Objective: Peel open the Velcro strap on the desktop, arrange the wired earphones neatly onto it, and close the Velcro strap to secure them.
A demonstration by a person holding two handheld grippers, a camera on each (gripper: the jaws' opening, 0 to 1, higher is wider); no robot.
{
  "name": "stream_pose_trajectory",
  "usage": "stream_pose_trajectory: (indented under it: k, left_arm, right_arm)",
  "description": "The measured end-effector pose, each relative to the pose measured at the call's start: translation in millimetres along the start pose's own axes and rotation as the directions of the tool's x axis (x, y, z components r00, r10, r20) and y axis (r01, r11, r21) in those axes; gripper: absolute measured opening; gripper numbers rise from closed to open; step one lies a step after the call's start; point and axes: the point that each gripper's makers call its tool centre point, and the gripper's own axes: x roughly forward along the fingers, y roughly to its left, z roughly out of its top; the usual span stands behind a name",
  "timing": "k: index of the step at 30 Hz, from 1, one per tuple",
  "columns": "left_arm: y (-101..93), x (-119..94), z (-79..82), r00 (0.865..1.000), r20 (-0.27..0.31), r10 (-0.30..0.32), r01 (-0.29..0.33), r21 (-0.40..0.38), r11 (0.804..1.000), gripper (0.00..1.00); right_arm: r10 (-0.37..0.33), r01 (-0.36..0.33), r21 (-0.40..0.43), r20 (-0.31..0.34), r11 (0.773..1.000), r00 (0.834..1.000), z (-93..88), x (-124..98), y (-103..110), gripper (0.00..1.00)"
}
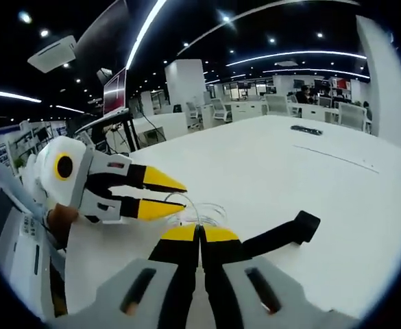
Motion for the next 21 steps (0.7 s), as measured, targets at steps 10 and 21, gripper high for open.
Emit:
stream_pose_trajectory:
  k: [10,21]
  left_arm:
    - [6.9,-3,-5.1,0.999,-0.02,0.044,-0.043,0.029,0.999,0.1]
    - [9.5,-6,-3.6,0.998,-0.013,0.062,-0.061,0.042,0.997,0.06]
  right_arm:
    - [0.035,-0.035,-0.027,-0.005,0.999,0.999,-2.5,3,11,0.03]
    - [0.067,-0.066,-0.05,0.008,0.997,0.998,-0.4,3,19,0.03]
